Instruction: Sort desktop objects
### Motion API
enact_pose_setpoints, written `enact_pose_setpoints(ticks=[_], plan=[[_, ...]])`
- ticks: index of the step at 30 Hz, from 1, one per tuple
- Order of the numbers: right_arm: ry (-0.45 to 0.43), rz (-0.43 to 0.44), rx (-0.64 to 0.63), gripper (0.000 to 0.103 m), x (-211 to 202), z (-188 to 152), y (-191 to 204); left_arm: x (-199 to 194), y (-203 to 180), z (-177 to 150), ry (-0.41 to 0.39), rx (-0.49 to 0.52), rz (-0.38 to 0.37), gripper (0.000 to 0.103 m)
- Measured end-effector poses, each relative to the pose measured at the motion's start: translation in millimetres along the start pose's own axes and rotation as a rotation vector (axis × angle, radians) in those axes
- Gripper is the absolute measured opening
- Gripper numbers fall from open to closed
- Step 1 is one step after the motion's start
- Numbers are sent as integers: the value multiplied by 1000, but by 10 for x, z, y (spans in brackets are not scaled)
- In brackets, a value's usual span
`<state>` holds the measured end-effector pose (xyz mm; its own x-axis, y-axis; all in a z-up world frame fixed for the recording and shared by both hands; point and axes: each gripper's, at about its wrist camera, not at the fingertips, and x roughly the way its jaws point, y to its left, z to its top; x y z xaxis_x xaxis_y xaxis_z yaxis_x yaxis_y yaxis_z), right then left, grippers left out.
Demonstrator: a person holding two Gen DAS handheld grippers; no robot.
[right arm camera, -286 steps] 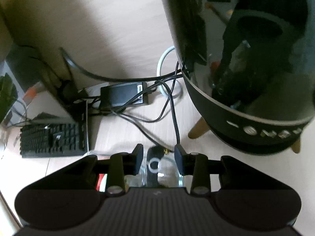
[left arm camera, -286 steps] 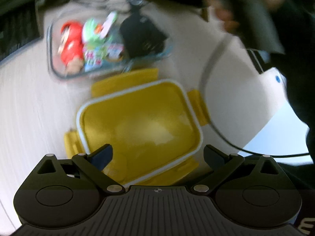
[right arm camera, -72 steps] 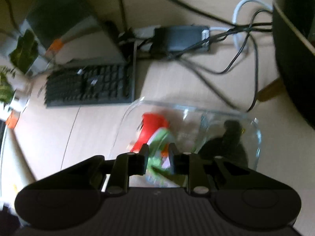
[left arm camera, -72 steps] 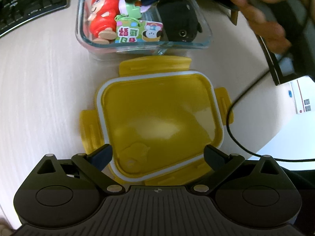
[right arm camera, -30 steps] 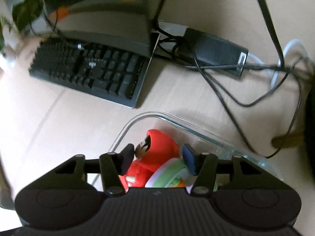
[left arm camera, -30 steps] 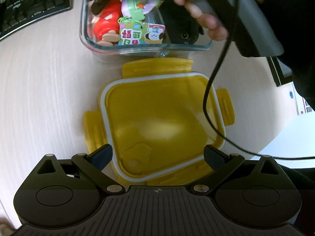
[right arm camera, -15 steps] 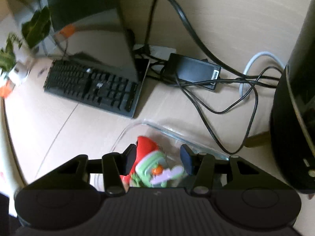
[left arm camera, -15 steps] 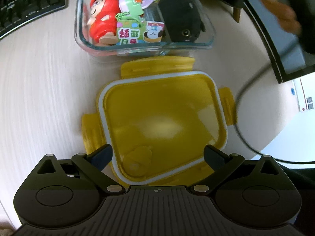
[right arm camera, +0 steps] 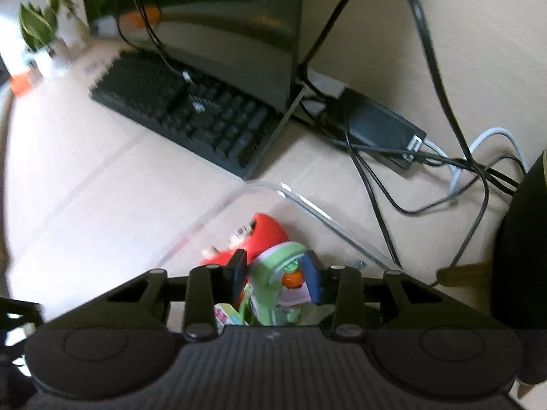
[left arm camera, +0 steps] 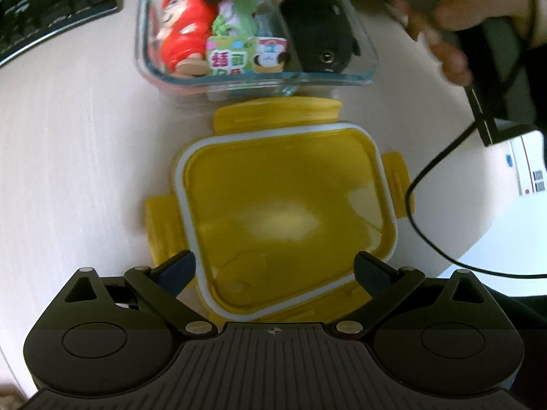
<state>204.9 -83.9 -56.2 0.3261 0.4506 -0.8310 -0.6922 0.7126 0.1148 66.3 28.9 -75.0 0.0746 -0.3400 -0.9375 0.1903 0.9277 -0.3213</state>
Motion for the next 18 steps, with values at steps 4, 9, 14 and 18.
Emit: enact_pose_setpoints(ticks=[4, 9, 14, 18], plan=[[-87, 0, -85, 38, -199, 63, -1, 53, -10, 23, 4, -4, -2, 101], [-69, 11, -173, 39, -98, -10, 88, 34, -84, 20, 0, 28, -9, 101], [-29, -49, -250, 41, 67, -260, 155, 23, -32, 2, 3, 9, 0, 101], [-55, -10, -166, 51, -201, -307, 62, 54, 4, 15, 6, -9, 5, 101]])
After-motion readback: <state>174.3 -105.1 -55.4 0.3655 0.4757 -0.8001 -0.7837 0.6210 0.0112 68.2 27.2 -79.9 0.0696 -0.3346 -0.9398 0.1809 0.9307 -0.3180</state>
